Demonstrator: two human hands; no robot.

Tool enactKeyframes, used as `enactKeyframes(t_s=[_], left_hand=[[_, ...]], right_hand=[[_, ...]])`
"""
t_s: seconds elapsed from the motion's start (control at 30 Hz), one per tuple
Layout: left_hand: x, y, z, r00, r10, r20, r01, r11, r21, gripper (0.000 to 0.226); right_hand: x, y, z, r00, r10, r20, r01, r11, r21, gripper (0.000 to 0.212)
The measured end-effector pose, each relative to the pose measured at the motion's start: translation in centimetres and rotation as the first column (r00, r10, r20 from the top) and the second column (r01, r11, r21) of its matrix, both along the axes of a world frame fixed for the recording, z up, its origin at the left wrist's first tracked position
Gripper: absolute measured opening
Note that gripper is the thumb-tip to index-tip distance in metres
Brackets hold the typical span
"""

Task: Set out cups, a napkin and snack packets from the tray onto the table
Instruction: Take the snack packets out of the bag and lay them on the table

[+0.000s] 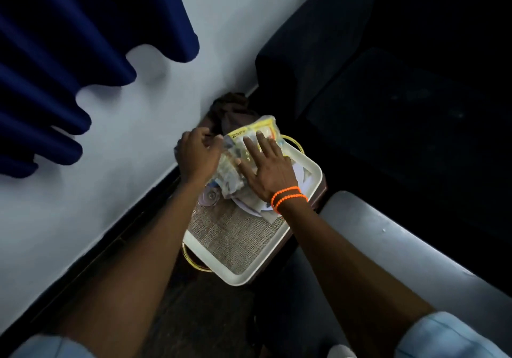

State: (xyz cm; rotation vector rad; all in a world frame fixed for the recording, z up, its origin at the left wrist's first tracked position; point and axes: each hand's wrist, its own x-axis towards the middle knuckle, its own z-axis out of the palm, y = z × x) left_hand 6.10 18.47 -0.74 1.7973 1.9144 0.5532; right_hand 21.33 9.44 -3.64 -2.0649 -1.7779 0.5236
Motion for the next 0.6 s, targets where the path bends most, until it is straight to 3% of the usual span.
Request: enactKeyframes(t_s=[0.07, 0.13, 0.27, 0.4, 0.5, 0.6], left_hand=[[-0.3, 2.3, 0.4, 0.997, -0.054, -0.050, 0.040, 0.969, -0.245, 0.050], [-0.3, 3.2, 0.6, 0.993, -0.072, 0.095, 0.106, 0.899, -0.426, 0.059], [-0.3, 3.0, 0.5, 0.970, -0.103, 0.220, 0.189, 0.889, -0.417, 0.064], [-0.3, 2.6, -0.6, 0.844, 0.064, 0.533, 0.266, 0.812, -0.519, 0.073], [0.3, 1.6, -2.1, 0.844, 0.202, 0.497, 0.174, 0.774, -0.609, 0.044], [1.2, 0.1, -3.2, 0.925, 0.054, 0.376, 0.236, 0.694, -0.680, 0.027]], right_hand=[[-0.5, 0.2, -0.6, 1.000, 0.005, -0.011, -0.006, 0.997, -0.081, 0.068], [-0.9, -1.1, -1.1, 0.999, -0.044, -0.010, 0.044, 0.997, -0.069, 0.065], [-1.2, -5.1, -1.3, 0.987, -0.128, -0.092, 0.126, 0.992, -0.034, 0.061], [-1.2, -8.5, -0.9, 0.941, -0.252, -0.226, 0.252, 0.967, -0.032, 0.057], [-0.9, -10.1, -0.4, 0.777, -0.402, -0.485, 0.413, 0.906, -0.089, 0.049], [0.3, -10.6, 0.0, 0.494, -0.570, -0.656, 0.503, 0.803, -0.319, 0.059]])
